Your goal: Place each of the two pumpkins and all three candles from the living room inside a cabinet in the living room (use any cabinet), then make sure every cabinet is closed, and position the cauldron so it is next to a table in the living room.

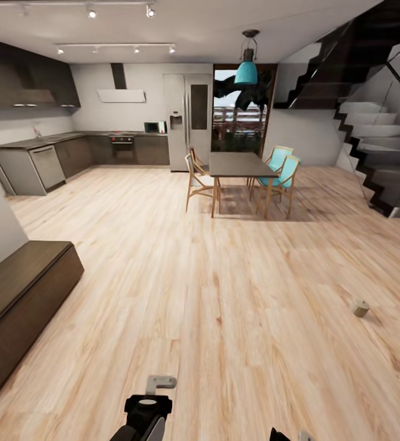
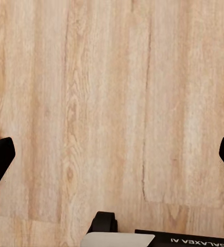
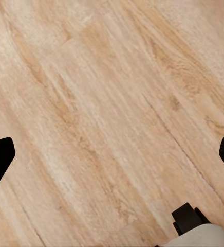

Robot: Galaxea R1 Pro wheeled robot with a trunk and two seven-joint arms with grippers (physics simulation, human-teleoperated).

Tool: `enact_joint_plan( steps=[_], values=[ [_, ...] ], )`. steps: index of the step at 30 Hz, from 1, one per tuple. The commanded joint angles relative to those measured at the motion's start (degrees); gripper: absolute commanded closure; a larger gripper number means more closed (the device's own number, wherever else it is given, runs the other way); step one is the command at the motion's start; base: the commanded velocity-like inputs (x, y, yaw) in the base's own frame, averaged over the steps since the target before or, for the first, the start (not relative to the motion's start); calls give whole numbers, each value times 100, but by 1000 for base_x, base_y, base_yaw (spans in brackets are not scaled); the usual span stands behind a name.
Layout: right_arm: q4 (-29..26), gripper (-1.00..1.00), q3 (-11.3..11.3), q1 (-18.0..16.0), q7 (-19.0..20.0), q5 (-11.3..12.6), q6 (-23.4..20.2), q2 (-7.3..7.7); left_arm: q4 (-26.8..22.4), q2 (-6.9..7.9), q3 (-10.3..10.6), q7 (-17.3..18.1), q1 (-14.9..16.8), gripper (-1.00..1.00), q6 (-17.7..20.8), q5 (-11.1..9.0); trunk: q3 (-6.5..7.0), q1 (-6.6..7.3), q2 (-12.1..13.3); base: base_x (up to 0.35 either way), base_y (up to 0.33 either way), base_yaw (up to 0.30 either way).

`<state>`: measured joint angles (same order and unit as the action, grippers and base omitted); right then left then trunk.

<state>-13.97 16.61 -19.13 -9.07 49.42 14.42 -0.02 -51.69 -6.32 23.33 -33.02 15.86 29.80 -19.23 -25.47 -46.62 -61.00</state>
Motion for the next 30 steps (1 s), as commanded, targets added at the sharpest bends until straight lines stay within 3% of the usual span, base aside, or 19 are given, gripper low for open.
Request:
enact_joint_plan(
  steps=[1,10,30],
  values=[
    [-5,-100,51,-3,-34,41,19,2,-7,6,17,-56,5,-100,9,-60,-6,-4,-4,346,0,0],
    [-1,-100,53,-3,-34,41,17,2,-6,7,24,-56,5,-100,3,-56,-32,-4,-4,346,0,-96],
    [-1,-100,53,-3,-34,41,17,0,-7,13,12,-56,5,-100,-9,-55,-34,-4,-4,346,0,-2]
  ],
)
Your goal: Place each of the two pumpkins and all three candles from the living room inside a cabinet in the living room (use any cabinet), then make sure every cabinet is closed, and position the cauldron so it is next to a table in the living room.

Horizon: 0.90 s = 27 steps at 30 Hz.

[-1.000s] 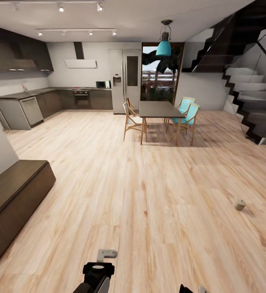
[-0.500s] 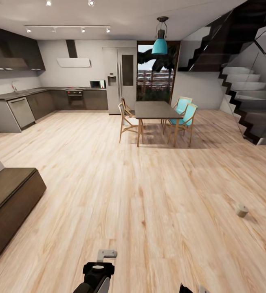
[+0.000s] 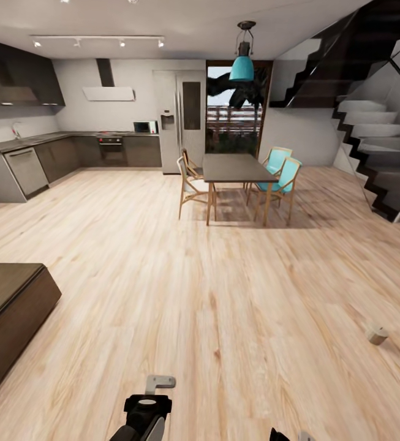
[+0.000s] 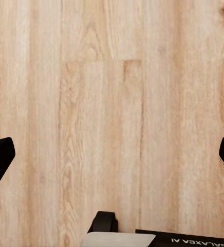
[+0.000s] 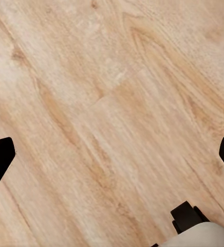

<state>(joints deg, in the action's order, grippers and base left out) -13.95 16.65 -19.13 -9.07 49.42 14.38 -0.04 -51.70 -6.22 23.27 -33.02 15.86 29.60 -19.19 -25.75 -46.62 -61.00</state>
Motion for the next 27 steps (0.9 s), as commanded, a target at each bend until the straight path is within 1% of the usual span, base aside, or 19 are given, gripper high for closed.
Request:
enact_joint_plan(
  steps=[1,17,27],
  values=[
    [-3,-100,49,-4,-34,42,21,3,-6,3,15,-56,5,-100,12,-59,-6,-4,-4,346,0,0],
    [11,-100,51,-3,-42,50,1,42,-6,7,13,-29,5,-100,17,-66,-6,-4,-4,341,0,0],
    [-8,-100,40,-9,-39,55,27,5,-7,7,17,-35,5,-100,11,-57,-6,-4,-4,332,0,0]
  ],
)
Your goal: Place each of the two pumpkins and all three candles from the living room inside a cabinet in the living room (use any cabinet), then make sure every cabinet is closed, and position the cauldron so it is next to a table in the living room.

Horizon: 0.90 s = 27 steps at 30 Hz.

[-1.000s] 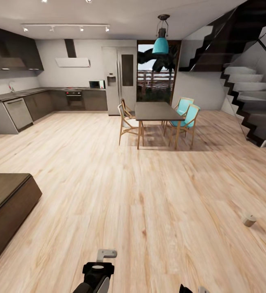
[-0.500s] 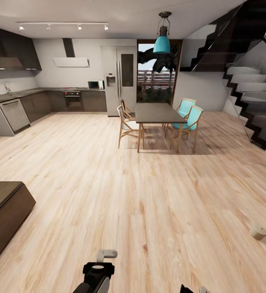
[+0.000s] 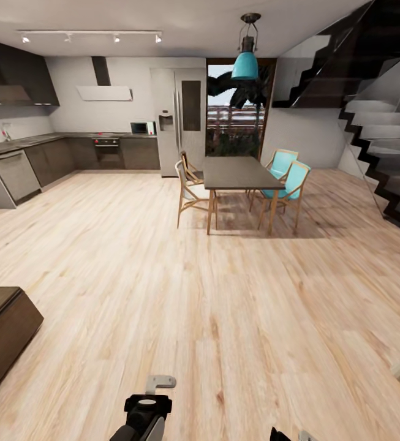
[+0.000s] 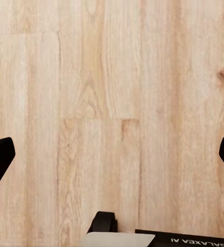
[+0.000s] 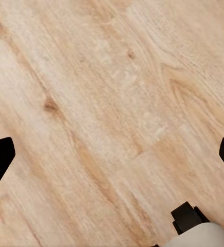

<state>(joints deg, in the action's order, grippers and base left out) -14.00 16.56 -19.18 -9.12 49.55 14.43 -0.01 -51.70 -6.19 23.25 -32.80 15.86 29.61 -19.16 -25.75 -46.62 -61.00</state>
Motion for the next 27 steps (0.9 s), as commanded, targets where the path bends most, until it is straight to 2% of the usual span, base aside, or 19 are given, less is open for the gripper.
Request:
enact_joint_plan(
  steps=[1,10,22,25,27],
  values=[
    [-11,-100,40,-3,-32,43,22,1,-7,4,19,-57,5,-100,10,-57,-6,-4,-4,332,0,0],
    [-28,-100,14,-4,-31,58,21,-3,-6,4,24,-58,5,-100,2,-53,-6,-4,-4,332,0,0],
    [-33,-100,-17,2,-28,92,16,65,-4,18,-6,-59,5,-100,-17,-48,-6,-4,-4,332,21,0],
    [-33,-100,-17,2,-27,87,19,61,8,115,-31,-53,5,-100,-57,-63,-6,-4,-4,335,72,0],
    [-33,-100,-15,2,-26,82,22,61,89,157,-42,-52,5,-100,-219,-81,-6,-4,-4,340,76,0]
  ],
)
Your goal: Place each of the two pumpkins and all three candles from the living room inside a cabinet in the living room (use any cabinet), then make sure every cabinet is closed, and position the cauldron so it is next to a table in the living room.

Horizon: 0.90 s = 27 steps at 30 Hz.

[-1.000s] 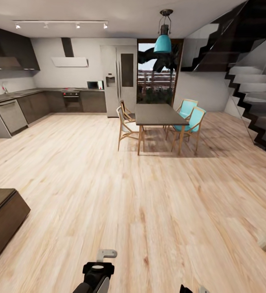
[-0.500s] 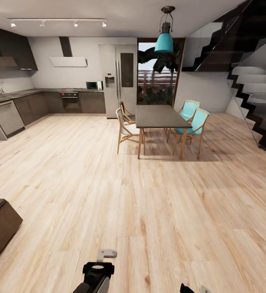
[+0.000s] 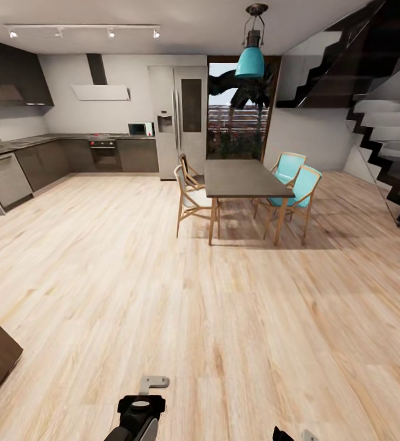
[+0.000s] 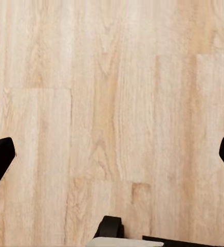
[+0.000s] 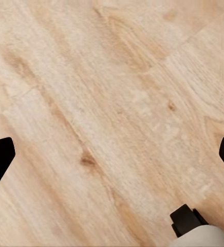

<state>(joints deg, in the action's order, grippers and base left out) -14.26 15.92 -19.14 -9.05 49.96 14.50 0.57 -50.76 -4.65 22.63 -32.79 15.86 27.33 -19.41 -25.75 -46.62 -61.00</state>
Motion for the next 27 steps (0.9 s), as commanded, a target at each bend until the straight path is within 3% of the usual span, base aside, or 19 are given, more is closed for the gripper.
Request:
enact_joint_plan(
  steps=[1,5,10,16,27],
  values=[
    [-5,-100,50,-2,-34,36,17,4,173,16,-15,-52,15,-100,-95,-67,-6,-4,-4,342,77,0],
    [12,-100,51,-2,-32,25,18,9,725,24,-263,-52,113,-100,-230,-78,-6,-4,-4,344,76,0],
    [26,-100,51,-2,-33,23,18,10,894,30,-548,-52,183,-100,-379,-78,-6,-4,-4,348,66,0],
    [34,-100,57,-2,-35,22,18,-3,909,26,-582,-49,189,-100,-400,-73,-10,-4,-4,350,11,-56],
    [46,-100,56,-2,-35,23,18,-7,910,13,-576,-43,189,-100,-403,-46,-52,-4,-4,347,0,-240]
  ],
)
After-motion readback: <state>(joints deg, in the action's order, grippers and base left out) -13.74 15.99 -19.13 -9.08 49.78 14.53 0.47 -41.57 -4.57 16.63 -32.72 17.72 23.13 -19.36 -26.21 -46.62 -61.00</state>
